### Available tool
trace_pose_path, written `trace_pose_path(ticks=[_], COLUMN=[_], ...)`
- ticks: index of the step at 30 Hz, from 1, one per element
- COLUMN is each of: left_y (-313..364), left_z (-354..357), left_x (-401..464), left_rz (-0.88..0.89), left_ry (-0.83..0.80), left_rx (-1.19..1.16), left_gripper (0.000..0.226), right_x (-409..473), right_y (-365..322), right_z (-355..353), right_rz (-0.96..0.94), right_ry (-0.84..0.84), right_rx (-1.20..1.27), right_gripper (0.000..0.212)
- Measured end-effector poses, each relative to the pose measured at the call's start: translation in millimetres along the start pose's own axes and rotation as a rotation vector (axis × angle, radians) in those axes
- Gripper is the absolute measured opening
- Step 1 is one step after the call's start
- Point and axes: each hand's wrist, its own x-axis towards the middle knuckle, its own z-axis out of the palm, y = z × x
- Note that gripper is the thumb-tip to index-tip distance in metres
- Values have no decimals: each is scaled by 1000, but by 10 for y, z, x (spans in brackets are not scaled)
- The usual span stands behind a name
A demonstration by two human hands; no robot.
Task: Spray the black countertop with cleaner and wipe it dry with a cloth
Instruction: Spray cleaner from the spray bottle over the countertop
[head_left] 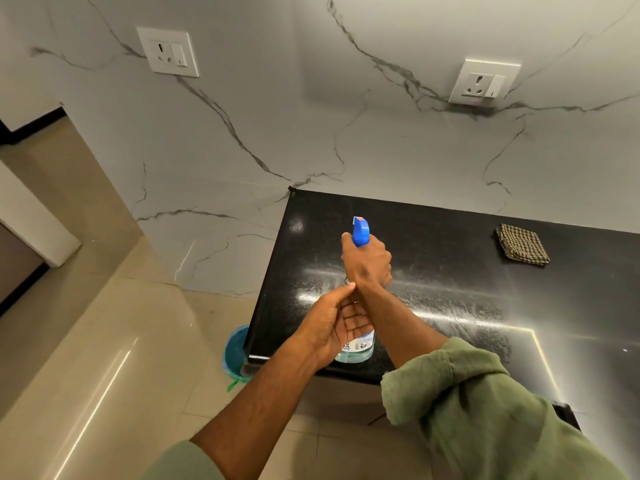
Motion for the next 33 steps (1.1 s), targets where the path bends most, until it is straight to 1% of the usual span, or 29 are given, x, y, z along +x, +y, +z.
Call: trace_pose_path(ticks=[5, 13, 19, 23, 30, 33], left_y=[12, 114, 139, 111, 35, 2], left_z=[-35, -184, -174, -138, -99, -133], left_x=[13, -58, -102, -140, -200, -235], left_rz=[10, 49, 62, 49, 24, 34], left_ry=[25, 31, 28, 14, -32, -62], left_rx=[-34, -64, -77, -91, -43, 23], left_gripper=[48, 45, 48, 45, 46, 44], right_x=[24, 2, 2, -13, -70, -116], right_y=[-12, -152, -196, -168, -65, -22], right_z=[108, 268, 257, 211, 88, 35], right_rz=[8, -37, -32, -37, -45, -53], right_ry=[-21, -100, -96, -90, -82, -118], right_rx=[40, 22, 6, -13, -8, -9], right_gripper=[39, 37, 39, 39, 41, 40])
